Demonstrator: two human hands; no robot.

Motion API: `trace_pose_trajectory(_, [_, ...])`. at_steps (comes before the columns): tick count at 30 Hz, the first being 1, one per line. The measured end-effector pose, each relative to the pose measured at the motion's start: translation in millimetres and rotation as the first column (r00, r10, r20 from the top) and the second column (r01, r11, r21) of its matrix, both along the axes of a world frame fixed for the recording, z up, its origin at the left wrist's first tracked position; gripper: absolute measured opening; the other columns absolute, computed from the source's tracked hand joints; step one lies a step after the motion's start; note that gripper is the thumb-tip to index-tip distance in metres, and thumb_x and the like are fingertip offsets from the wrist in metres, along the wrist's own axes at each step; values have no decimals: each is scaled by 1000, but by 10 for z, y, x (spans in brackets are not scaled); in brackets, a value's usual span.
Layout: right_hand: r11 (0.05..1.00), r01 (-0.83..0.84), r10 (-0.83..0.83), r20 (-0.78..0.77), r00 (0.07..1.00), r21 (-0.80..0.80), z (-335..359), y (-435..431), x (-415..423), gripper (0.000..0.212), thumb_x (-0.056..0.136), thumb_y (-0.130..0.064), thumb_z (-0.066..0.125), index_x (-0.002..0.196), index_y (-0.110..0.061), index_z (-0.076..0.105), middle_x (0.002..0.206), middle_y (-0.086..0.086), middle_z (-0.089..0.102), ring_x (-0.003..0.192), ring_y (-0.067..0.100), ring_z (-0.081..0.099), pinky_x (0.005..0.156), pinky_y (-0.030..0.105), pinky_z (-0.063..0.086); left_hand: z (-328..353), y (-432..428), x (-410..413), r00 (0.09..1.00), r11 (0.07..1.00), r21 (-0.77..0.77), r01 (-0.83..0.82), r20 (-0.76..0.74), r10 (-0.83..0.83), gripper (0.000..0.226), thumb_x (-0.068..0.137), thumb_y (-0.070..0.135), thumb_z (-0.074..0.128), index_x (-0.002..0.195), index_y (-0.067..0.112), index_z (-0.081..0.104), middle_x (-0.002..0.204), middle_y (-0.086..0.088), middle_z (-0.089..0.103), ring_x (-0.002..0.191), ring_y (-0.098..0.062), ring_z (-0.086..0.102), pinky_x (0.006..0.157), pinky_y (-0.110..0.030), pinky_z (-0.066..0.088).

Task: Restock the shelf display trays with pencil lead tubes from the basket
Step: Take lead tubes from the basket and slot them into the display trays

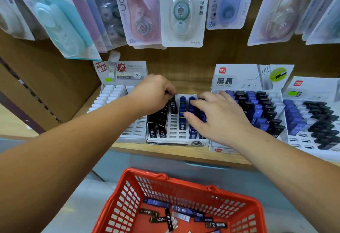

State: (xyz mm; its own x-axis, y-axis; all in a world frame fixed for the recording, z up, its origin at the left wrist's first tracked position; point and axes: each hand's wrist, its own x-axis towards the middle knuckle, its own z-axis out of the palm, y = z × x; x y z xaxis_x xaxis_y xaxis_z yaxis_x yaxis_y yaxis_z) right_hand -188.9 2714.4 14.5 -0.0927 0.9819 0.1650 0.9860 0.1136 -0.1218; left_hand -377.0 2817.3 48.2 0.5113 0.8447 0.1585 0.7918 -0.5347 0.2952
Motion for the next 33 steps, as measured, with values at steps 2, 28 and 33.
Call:
trace_pose_trajectory(2, [1000, 0, 0, 4, 1000, -12, 27, -11, -6, 63, 99, -68, 35, 145, -31, 56, 142, -7, 56, 135, 21, 48, 127, 44, 17, 35, 26, 31, 997, 1000, 16, 23, -74, -22, 25, 100, 14, 64, 115, 28, 80, 119, 1, 73, 113, -23, 67, 103, -31, 51])
trace_pose_trajectory(28, [921, -35, -55, -219, 974, -387, -569, -1487, -420, 38, 88, -64, 58, 85, -28, 68, 81, -12, 68, 85, 13, 65, 75, 36, 56, -892, -1434, -316, 914, 987, 42, 155, 374, -160, 11, 85, 13, 68, 89, 20, 74, 77, 11, 61, 65, 3, 52, 66, -15, 43])
trace_pose_trajectory(33, [780, 64, -367, -373, 852, -622, -1941, -1747, -312, 36, 91, -44, 69, 77, -11, 71, 72, 5, 70, 76, 25, 68, 72, 42, 54, -2084, -1941, -238, 982, 897, -424, 128, 180, -55, 14, 82, 22, 62, 84, 22, 76, 79, 3, 76, 78, -20, 73, 71, -32, 57])
